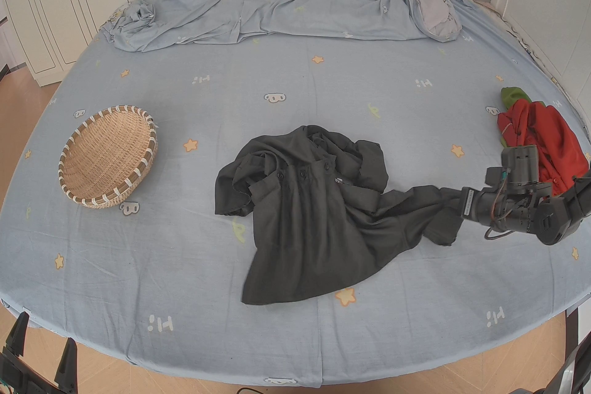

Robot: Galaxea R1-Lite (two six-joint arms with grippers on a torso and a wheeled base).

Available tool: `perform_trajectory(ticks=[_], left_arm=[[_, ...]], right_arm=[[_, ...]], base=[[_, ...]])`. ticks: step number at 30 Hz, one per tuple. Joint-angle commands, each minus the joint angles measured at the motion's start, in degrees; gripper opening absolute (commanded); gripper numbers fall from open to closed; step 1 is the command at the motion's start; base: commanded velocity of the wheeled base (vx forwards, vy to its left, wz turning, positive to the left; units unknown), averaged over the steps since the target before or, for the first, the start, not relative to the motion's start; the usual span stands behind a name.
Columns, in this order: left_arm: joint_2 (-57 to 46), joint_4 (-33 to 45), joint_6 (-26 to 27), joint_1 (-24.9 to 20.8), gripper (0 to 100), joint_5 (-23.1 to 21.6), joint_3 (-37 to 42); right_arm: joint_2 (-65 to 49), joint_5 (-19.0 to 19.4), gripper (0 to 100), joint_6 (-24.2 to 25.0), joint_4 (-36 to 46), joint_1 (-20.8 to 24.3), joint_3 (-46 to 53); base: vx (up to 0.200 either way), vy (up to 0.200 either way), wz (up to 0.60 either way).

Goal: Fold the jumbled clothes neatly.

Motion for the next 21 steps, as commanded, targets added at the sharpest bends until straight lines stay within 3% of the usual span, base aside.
perform_trajectory(ticks=[1,15,21], left_arm=[[-0.96,-0.08,0.00,0.00,100,0.00,1.01],[-0.96,-0.17,0.26,0.00,100,-0.09,1.01],[-0.96,-0.17,0.26,0.00,100,-0.09,1.01]], right_arm=[[-5.53,0.21,0,-0.14,0.16,-7.93,0.29],[-7.20,0.92,0,2.41,-2.30,-19.80,-2.17],[-6.93,0.83,0,6.80,-3.79,-21.29,-6.66]], base=[[0.000,0.000,0.00],[0.000,0.000,0.00],[0.000,0.000,0.00]])
